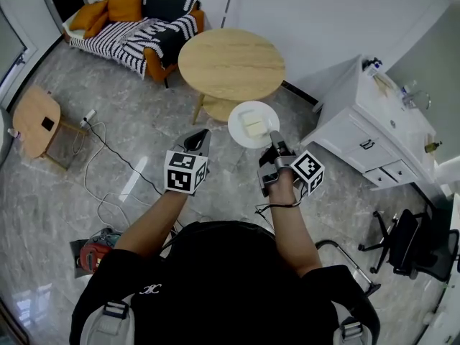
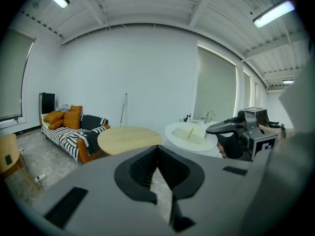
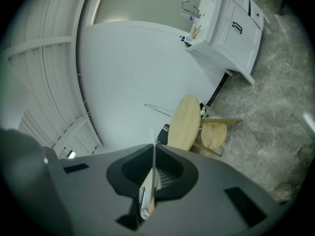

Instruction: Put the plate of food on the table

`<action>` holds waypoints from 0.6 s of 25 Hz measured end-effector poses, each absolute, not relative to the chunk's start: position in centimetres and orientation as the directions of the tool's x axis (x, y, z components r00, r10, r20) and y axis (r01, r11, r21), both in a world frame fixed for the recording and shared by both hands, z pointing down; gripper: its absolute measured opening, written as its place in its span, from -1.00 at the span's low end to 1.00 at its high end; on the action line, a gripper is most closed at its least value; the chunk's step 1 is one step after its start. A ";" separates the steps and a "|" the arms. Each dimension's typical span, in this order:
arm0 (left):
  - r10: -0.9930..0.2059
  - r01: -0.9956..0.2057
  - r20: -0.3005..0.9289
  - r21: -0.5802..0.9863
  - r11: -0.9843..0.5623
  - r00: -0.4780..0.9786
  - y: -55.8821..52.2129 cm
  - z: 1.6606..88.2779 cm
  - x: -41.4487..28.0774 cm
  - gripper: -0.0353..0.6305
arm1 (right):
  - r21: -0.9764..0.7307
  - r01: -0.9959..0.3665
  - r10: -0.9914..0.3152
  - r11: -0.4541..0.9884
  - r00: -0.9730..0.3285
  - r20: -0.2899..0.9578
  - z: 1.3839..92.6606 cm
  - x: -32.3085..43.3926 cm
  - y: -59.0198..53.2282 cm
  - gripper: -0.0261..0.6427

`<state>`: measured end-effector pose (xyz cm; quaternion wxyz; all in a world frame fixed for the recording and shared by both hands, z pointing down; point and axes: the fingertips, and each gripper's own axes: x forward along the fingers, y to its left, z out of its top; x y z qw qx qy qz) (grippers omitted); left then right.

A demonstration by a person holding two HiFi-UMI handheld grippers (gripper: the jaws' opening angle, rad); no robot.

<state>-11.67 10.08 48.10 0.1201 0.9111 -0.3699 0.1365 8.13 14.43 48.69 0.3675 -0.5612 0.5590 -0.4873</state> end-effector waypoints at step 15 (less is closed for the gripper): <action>-0.614 -0.684 0.355 0.113 -0.720 0.705 8.8 49.1 -11.4 -0.87 | -0.962 -0.249 -0.987 -0.116 -0.076 0.139 49.3 8.3 14.0 -0.86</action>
